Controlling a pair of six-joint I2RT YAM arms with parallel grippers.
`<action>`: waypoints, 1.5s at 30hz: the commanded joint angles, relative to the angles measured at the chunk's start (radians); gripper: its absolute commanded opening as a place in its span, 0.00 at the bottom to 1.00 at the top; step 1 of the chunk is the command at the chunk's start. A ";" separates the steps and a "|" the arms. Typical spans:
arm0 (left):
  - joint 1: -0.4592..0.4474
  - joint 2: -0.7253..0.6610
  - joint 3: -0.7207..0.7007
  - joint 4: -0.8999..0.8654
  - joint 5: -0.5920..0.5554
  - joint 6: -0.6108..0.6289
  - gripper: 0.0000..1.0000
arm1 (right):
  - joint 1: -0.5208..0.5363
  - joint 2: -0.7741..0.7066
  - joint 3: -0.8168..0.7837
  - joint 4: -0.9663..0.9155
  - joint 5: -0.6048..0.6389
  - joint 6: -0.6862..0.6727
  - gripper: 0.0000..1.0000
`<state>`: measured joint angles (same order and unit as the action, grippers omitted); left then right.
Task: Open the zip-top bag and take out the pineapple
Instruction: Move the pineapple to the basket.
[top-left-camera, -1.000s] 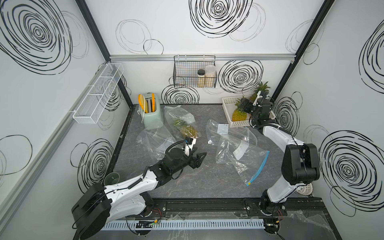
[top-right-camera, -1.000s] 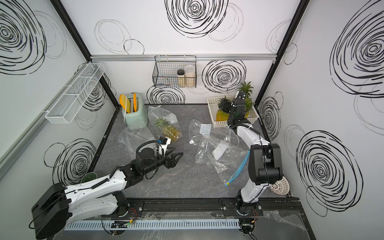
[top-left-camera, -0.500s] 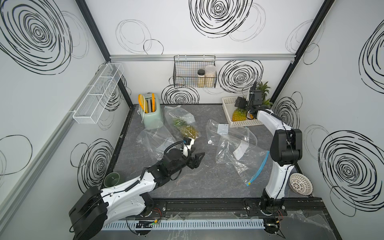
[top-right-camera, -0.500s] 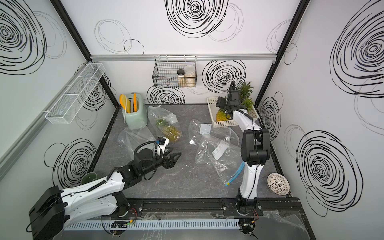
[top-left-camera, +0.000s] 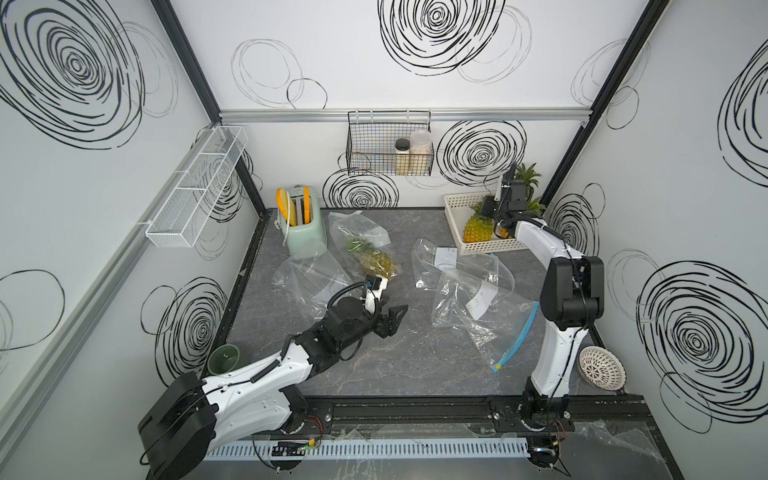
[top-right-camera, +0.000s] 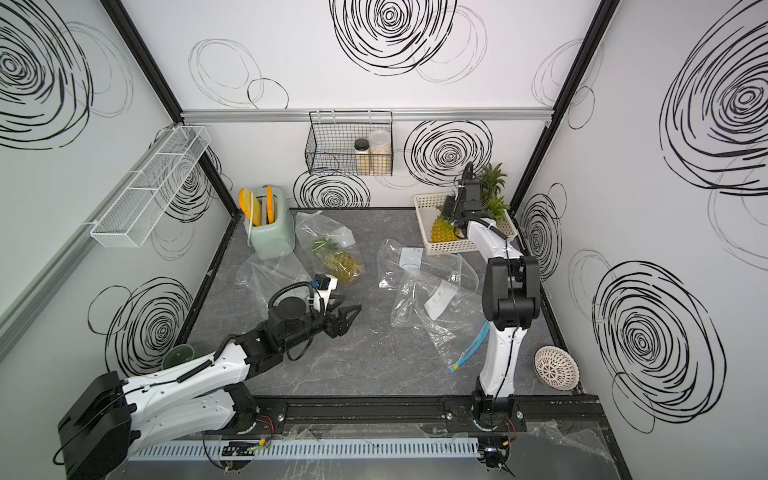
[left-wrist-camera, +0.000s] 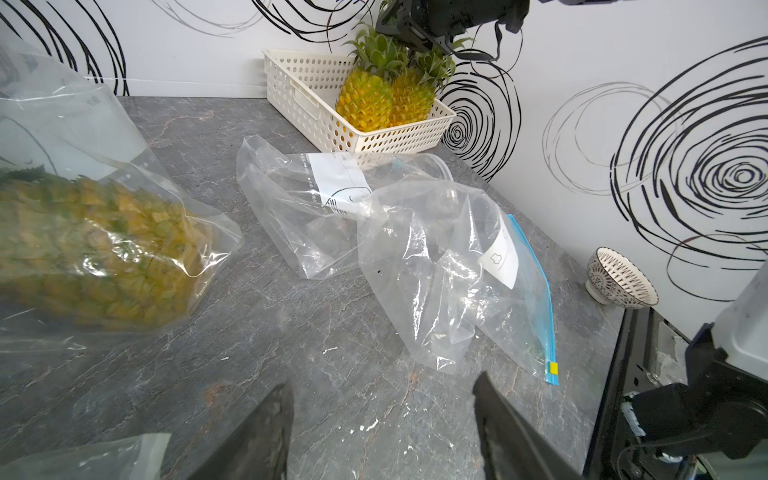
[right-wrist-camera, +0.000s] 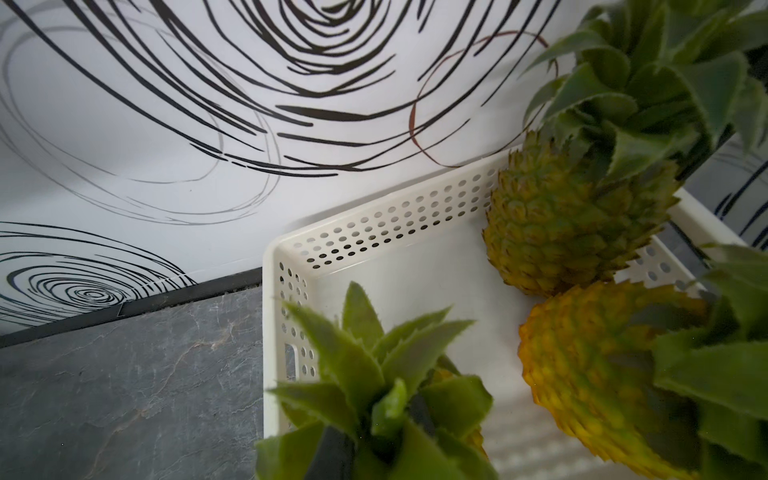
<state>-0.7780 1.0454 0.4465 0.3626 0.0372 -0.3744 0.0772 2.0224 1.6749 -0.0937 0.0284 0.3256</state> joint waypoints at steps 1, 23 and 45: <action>0.009 0.017 -0.009 0.045 0.007 0.009 0.72 | -0.003 0.022 -0.004 0.033 -0.009 0.004 0.00; 0.045 0.158 0.015 0.129 0.049 -0.003 0.72 | -0.065 0.189 0.184 0.301 0.061 -0.057 0.00; 0.052 0.204 0.043 0.140 0.063 -0.006 0.74 | -0.063 0.228 0.173 0.444 0.120 -0.089 0.67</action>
<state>-0.7338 1.2644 0.4545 0.4683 0.0959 -0.3817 0.0162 2.2807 1.8545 0.2981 0.1570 0.2447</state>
